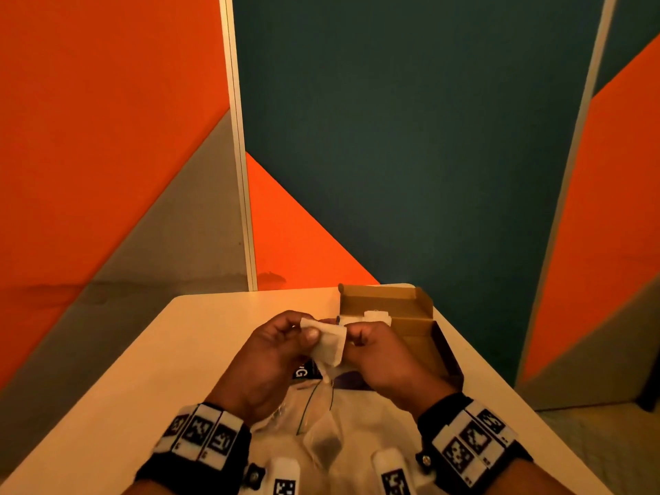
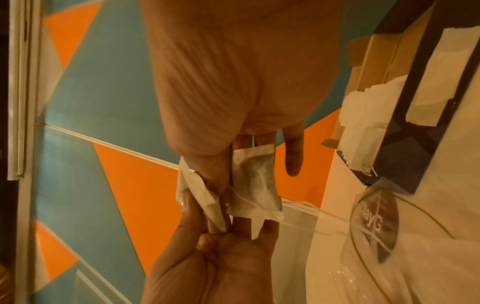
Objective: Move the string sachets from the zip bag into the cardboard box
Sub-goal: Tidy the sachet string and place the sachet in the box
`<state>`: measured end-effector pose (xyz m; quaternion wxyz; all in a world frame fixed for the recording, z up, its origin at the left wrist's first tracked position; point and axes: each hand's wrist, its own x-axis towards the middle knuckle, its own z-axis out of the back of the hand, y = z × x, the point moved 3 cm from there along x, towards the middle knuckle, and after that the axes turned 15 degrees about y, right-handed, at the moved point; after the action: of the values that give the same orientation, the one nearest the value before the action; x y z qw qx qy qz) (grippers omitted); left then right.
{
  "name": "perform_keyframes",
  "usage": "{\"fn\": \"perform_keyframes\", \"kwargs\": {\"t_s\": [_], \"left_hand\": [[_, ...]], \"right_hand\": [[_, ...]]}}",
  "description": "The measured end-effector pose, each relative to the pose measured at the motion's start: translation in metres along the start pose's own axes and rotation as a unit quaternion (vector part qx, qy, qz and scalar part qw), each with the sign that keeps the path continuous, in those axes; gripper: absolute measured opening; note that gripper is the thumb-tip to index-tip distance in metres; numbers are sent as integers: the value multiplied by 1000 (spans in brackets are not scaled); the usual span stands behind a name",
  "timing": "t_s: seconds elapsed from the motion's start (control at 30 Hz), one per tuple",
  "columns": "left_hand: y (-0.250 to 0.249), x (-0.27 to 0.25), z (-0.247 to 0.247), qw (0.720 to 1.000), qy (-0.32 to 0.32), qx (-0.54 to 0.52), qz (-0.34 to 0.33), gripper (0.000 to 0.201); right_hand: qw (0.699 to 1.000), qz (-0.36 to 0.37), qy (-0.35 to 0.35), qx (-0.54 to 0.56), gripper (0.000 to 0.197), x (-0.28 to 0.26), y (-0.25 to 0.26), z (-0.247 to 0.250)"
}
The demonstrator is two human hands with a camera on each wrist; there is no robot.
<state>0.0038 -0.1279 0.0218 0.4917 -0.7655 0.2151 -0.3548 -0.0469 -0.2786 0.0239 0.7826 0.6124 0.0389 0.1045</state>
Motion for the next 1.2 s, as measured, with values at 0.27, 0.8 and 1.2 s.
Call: {"fn": "perform_keyframes", "kwargs": {"t_s": [0.27, 0.8, 1.2], "left_hand": [[11, 2, -4, 995, -89, -24, -34, 35], [28, 7, -7, 976, -210, 48, -17, 13], [47, -13, 14, 786, -11, 550, 283, 30]], "right_hand": [[987, 59, -111, 105, 42, 2, -2, -1], [978, 107, -87, 157, 44, 3, -5, -14], [986, -41, -162, -30, 36, -12, -27, 15]]}}
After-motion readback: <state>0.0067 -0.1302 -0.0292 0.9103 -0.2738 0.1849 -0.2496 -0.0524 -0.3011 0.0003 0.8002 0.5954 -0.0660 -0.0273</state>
